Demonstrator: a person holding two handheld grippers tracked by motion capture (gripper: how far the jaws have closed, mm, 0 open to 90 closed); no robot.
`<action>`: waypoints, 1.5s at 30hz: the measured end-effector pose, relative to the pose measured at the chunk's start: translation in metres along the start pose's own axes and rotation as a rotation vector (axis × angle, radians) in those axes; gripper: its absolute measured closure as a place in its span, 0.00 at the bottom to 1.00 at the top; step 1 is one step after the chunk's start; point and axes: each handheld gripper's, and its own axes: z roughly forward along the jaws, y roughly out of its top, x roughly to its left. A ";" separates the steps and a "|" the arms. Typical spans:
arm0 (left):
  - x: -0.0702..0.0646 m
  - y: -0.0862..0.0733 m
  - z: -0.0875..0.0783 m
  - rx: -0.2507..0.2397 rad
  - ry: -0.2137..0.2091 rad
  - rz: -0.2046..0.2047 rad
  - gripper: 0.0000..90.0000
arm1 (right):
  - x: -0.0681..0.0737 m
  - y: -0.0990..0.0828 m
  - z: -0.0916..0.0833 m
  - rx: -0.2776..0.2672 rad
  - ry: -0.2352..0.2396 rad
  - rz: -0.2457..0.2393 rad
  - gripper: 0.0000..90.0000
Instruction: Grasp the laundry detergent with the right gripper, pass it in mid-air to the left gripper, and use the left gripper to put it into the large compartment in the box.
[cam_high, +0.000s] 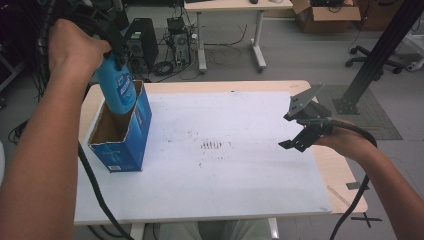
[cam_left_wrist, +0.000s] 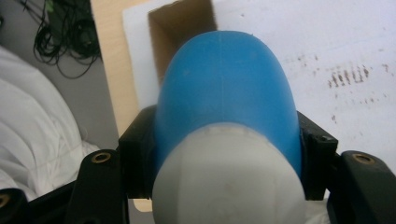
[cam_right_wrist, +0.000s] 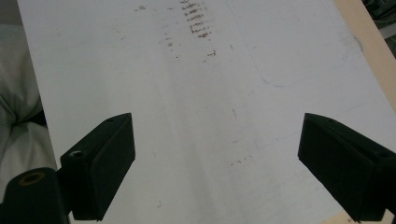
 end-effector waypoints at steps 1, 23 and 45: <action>0.003 -0.001 0.001 0.001 0.004 -0.016 0.42 | 0.000 0.000 0.000 0.000 0.000 0.000 0.12; 0.025 -0.018 0.066 0.031 0.015 -0.094 0.42 | 0.001 0.002 0.007 0.010 0.009 -0.002 0.12; 0.020 -0.033 0.149 0.046 -0.017 -0.077 0.42 | 0.004 -0.005 0.013 0.031 0.008 0.014 0.12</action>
